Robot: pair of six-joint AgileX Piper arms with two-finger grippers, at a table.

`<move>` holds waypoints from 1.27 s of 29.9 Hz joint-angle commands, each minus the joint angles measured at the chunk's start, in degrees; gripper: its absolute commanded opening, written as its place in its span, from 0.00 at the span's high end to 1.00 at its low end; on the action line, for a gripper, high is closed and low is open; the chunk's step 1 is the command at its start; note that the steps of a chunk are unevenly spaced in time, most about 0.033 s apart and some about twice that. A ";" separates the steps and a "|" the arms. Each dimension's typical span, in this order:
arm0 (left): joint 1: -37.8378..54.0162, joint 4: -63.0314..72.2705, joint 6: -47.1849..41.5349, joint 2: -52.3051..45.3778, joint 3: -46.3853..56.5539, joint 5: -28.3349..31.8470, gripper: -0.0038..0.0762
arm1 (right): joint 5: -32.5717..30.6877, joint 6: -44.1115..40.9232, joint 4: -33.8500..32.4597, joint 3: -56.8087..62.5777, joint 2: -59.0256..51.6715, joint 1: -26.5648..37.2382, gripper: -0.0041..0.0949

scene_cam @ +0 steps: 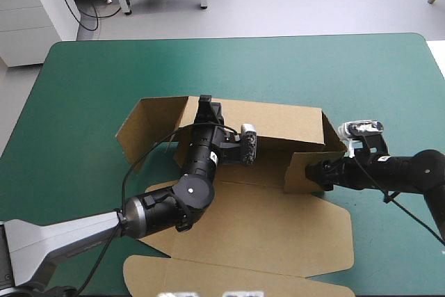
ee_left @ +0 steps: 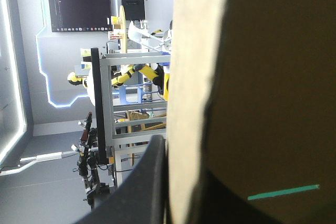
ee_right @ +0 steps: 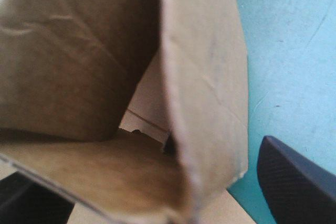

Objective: Fold the box

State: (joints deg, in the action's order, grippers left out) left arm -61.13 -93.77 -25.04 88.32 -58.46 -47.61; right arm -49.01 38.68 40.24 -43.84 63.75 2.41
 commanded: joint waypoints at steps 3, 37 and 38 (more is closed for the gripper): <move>-0.47 -3.33 -0.91 -2.58 -1.54 -1.77 0.96 | 12.15 -7.15 -6.02 -1.43 -2.44 -9.19 0.14; -0.47 -3.94 -1.06 -2.58 -1.54 -1.87 0.96 | 31.85 -61.05 -57.75 -1.43 -4.48 -33.77 0.98; -0.47 -4.04 -1.06 -2.58 -1.54 -1.87 0.96 | 31.85 -61.05 -57.75 -1.43 -4.48 -33.77 0.98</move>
State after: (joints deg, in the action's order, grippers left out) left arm -61.13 -93.31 -25.10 88.14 -58.46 -49.96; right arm -24.03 -23.51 -17.49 -43.44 60.03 -31.15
